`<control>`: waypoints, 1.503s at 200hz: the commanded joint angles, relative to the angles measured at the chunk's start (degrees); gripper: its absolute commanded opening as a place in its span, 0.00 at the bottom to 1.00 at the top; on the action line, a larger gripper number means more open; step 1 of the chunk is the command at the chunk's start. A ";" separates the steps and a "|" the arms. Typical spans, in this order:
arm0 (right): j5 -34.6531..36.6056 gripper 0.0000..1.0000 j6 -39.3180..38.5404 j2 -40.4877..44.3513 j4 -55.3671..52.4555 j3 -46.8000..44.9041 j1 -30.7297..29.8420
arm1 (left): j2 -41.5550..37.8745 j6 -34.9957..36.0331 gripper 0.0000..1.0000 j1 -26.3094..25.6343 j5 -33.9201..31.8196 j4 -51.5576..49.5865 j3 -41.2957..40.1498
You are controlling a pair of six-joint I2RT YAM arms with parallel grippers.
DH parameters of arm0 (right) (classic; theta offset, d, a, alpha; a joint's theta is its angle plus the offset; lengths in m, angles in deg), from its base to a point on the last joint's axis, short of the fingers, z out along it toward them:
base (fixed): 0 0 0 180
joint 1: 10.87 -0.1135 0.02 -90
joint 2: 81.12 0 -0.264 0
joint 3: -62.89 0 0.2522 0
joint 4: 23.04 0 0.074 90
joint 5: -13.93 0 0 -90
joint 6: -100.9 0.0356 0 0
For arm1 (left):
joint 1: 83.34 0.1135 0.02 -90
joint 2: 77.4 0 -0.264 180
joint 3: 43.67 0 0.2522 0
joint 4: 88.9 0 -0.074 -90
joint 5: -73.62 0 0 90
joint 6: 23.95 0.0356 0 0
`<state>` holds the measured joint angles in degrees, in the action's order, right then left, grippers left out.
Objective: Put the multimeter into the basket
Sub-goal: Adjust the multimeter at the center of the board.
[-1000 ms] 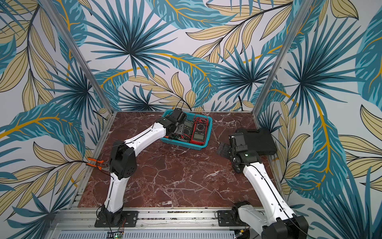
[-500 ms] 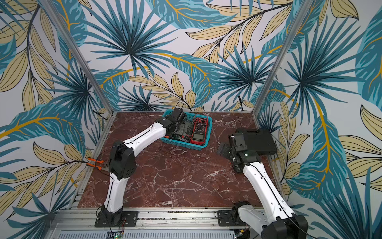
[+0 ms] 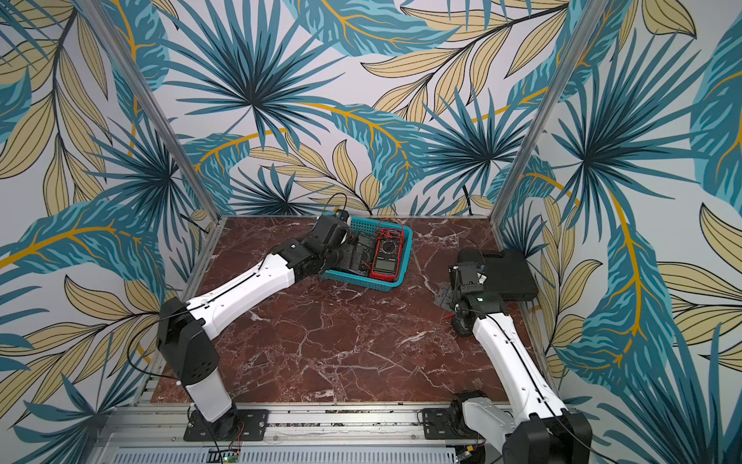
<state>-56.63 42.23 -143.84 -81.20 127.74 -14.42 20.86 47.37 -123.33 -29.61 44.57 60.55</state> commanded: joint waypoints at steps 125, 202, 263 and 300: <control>-1.18 1.00 3.70 -18.03 8.42 -3.12 9.19 | -14.74 -2.47 1.00 0.51 5.25 19.74 -22.17; -9.42 0.93 3.78 -22.43 15.41 -7.37 9.06 | -16.60 -2.60 1.00 0.52 3.62 20.01 -24.10; -14.55 0.86 0.97 -22.01 13.67 -5.57 4.92 | -17.09 -3.01 1.00 0.52 3.56 20.27 -24.10; -16.72 0.93 -0.24 -22.05 12.41 -3.14 1.68 | -17.02 -3.31 1.00 0.46 3.72 20.46 -24.06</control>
<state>-70.22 43.44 -165.63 -67.56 122.82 -11.18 5.58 44.55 -123.04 -25.55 63.25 37.73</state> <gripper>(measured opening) 0.915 0.999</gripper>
